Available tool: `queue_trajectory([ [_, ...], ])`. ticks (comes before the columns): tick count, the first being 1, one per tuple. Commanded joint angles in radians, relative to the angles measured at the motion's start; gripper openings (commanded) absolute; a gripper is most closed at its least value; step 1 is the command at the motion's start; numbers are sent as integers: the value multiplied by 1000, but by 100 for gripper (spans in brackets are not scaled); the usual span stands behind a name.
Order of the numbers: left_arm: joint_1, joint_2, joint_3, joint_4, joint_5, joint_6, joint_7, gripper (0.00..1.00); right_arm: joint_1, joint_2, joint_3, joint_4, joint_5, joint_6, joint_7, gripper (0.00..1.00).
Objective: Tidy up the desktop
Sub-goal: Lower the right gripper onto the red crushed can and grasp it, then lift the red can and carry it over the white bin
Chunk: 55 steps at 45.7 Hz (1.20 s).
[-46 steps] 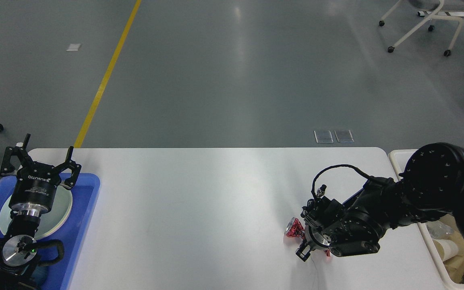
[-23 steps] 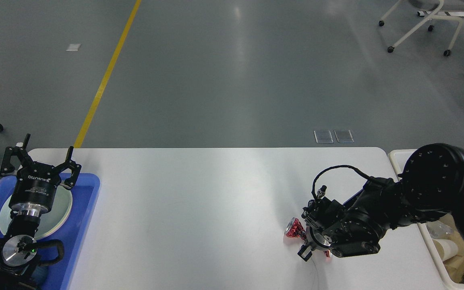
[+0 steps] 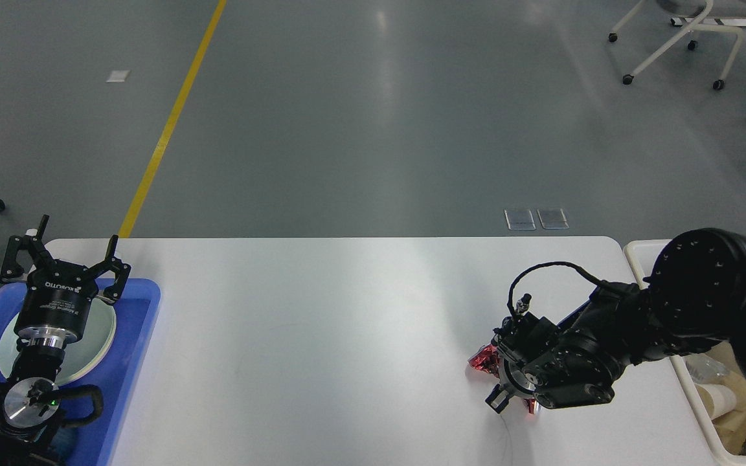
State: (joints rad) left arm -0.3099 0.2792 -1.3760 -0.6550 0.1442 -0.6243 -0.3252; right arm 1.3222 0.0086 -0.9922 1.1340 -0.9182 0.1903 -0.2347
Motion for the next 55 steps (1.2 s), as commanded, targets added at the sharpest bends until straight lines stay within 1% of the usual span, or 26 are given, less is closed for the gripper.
queue_trajectory([
  [1,0,0,0,0,0,0,0,97,18,-2,0,0,65,5,1,0],
  [8,0,0,0,0,0,0,0,97,95,-42,1,23,202,27,15,0],
  [14,0,0,0,0,0,0,0,97,170,-98,1,46,309,84,15,0],
  [20,0,0,0,0,0,0,0,97,270,-147,3,67,441,218,15,0],
  [27,0,0,0,0,0,0,0,97,431,-206,-5,153,656,336,14,0],
  [33,0,0,0,0,0,0,2,97,566,-240,-49,165,830,487,14,0],
  [36,0,0,0,0,0,0,0,97,638,-256,-77,194,909,537,14,0],
  [40,0,0,0,0,0,0,0,97,732,-286,-114,251,956,558,15,0],
  [46,0,0,0,0,0,0,0,97,888,-348,-151,388,961,549,18,0],
  [51,0,0,0,0,0,0,0,97,995,-357,-193,455,964,545,17,0],
  [55,0,0,0,0,0,0,0,97,1043,-361,-226,484,964,525,18,0],
])
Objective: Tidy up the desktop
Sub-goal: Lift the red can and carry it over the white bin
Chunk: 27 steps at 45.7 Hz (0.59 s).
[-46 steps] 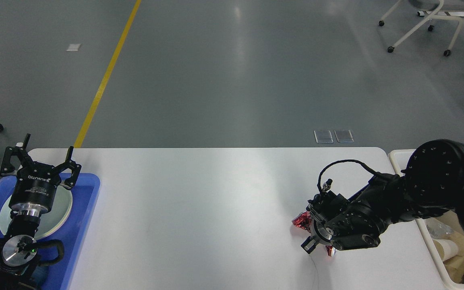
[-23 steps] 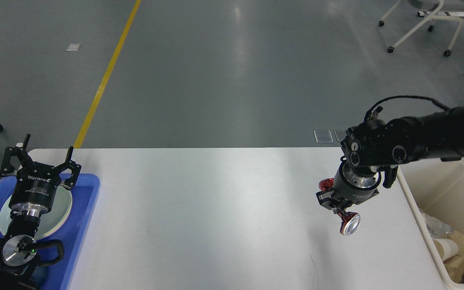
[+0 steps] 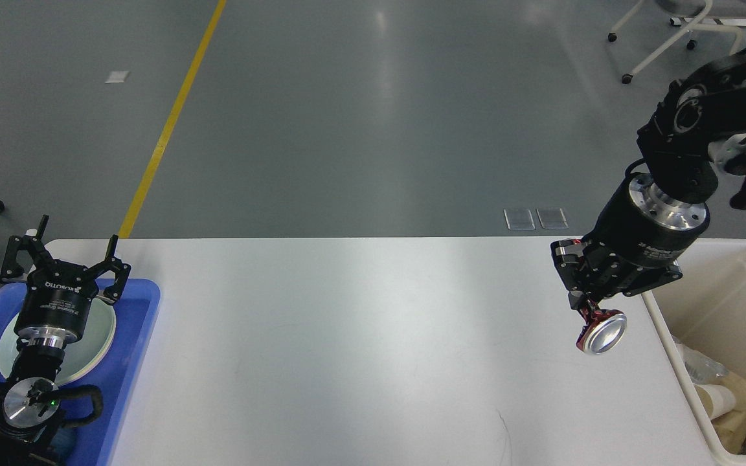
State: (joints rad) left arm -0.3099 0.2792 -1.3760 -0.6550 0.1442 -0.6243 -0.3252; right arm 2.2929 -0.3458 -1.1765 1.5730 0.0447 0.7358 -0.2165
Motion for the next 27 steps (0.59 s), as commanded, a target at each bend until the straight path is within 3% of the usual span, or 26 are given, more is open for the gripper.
queue_trajectory([
  [1,0,0,0,0,0,0,0,97,77,-10,-46,51,1,-29,0,0],
  [11,0,0,0,0,0,0,0,97,82,-12,-94,59,1,-84,62,0],
  [27,0,0,0,0,0,0,0,97,11,-62,-207,30,-20,-116,62,0],
])
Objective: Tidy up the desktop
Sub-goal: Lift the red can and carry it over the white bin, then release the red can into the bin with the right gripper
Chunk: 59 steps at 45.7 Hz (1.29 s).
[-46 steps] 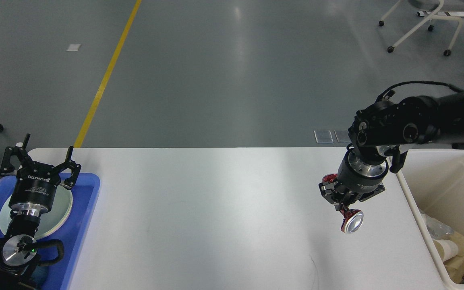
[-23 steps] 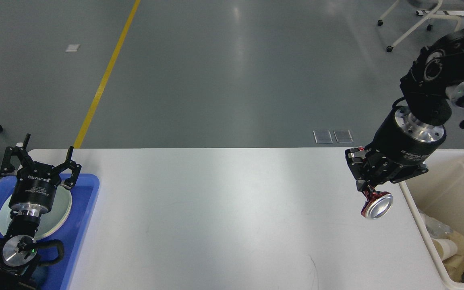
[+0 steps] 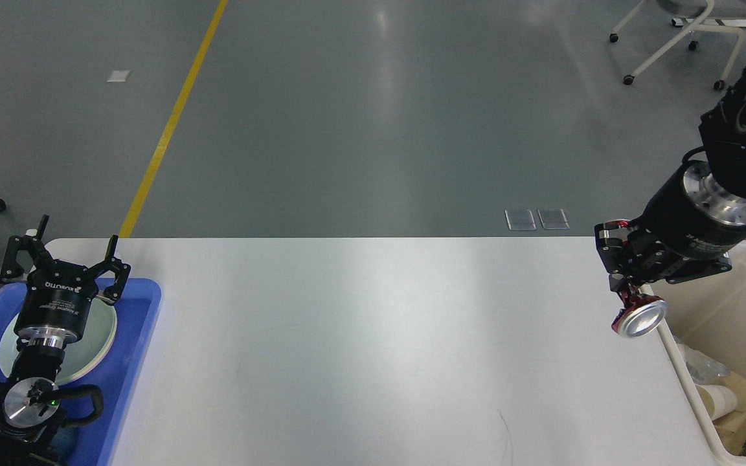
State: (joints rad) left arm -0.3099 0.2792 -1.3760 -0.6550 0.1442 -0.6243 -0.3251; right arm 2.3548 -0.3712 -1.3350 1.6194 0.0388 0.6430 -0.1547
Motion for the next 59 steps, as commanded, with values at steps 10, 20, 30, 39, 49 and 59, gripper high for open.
queue_trajectory([
  [10,0,0,0,0,0,0,0,97,-267,-192,-72,-190,-45,-89,0,0],
  [20,0,0,0,0,0,0,-2,97,-541,-291,-38,-472,-63,-128,-2,0],
  [30,0,0,0,0,0,0,-2,97,-945,-330,197,-746,-63,-338,-2,0],
  [39,0,0,0,0,0,0,-2,97,-1356,-292,485,-1030,-63,-569,0,0],
  [49,0,0,0,0,0,0,-2,97,-1600,-138,596,-1280,-65,-672,0,0],
  [59,0,0,0,0,0,0,-2,97,-1697,-66,600,-1357,-51,-758,0,0],
])
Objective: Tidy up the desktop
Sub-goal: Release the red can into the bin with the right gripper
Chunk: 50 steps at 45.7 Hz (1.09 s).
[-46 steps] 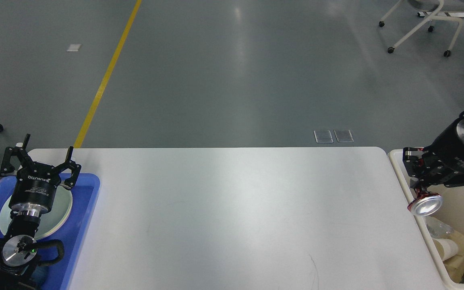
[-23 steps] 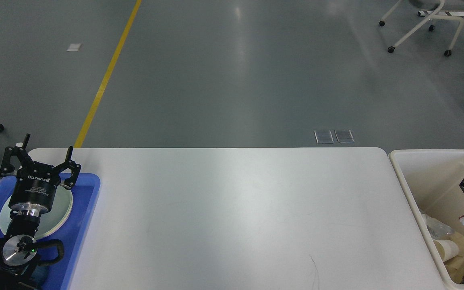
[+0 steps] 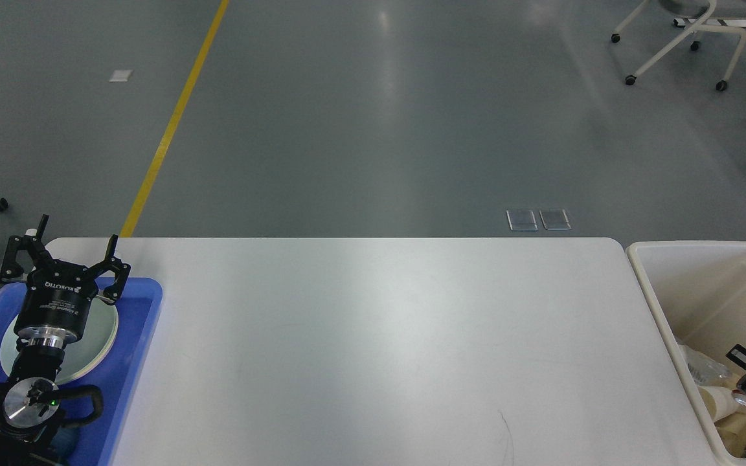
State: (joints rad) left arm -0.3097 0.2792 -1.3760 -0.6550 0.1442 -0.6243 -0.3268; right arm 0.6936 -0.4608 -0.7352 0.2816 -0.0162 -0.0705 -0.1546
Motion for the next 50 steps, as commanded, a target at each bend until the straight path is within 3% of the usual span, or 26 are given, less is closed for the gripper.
queue_trajectory([
  [1,0,0,0,0,0,0,0,97,-40,25,0,-19,5,-51,0,0],
  [25,0,0,0,0,0,0,2,97,-89,62,14,-19,7,-74,0,0],
  [27,0,0,0,0,0,0,2,97,-88,62,14,-21,7,-92,0,31],
  [30,0,0,0,0,0,0,2,97,-88,62,13,-21,7,-138,0,87],
  [31,0,0,0,0,0,0,2,97,-88,62,13,-21,7,-156,-2,100],
  [50,0,0,0,0,0,0,2,97,-80,62,14,-4,7,-178,-2,100],
])
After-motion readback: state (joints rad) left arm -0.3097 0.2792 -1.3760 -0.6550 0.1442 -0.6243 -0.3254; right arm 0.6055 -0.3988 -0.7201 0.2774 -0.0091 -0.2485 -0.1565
